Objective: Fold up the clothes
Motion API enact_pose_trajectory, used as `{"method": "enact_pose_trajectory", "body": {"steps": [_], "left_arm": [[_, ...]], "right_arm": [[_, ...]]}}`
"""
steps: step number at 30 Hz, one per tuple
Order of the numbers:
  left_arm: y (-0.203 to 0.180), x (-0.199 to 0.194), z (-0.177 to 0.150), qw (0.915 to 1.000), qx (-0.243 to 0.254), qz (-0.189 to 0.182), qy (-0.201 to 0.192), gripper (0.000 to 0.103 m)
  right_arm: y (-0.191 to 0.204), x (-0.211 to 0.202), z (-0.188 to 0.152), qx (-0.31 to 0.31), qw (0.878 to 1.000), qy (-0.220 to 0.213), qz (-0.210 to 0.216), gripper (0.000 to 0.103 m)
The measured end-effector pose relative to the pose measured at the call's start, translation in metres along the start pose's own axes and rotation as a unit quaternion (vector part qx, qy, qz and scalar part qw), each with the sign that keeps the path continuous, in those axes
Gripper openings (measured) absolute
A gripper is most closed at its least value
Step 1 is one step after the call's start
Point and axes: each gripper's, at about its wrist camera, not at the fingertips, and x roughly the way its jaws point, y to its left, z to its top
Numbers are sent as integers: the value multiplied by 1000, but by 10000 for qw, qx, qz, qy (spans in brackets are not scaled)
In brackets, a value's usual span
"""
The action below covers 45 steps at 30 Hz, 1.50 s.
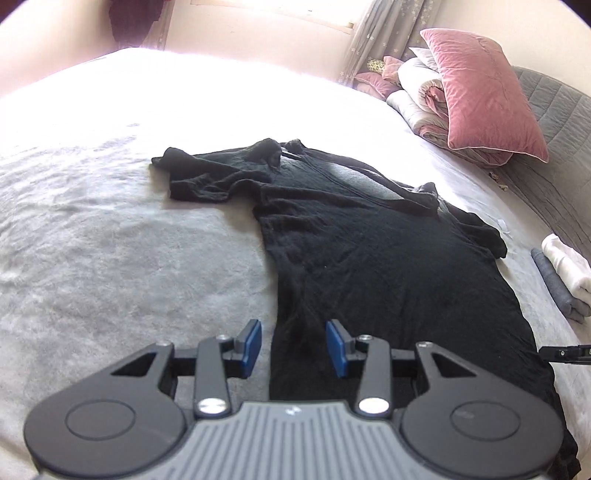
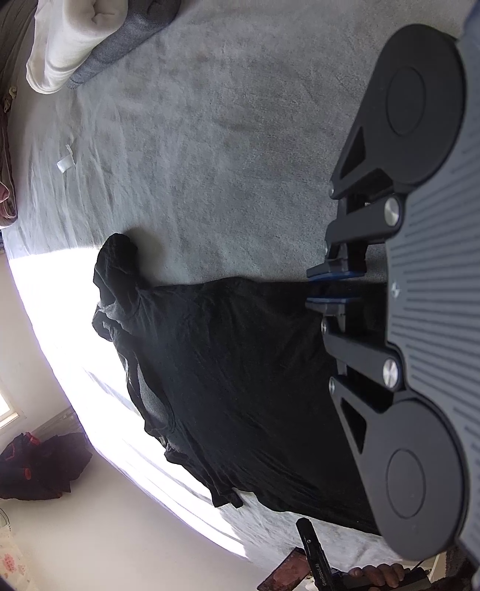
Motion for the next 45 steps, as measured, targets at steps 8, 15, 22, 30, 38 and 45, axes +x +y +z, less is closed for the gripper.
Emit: {"method": "enact_pose_trajectory", "body": {"steps": [8,15,22,30,38,45], "left_arm": [[11,17,3,9989,-430,129,123,37],[5,15,-1,9996,-128,244,104,35],[-2,15,-2,9991,113,371,175,35],[-10,13,1,9948,275,306,931,38],[-6,-16,-27,9926,250,93,1187,38],[5,-44,-53,9916,13,-166,1281,37]], "right_arm": [[6,2,1,-79,9999,-102,-16,31],[19,10,-5,-602,9975,-98,-352,21],[19,7,-1,-668,9953,-113,-686,9],[4,-13,6,178,9993,122,-316,37],[-10,-26,-28,639,9979,116,-11,28],[-16,-35,-43,548,9979,-21,-338,0]]}}
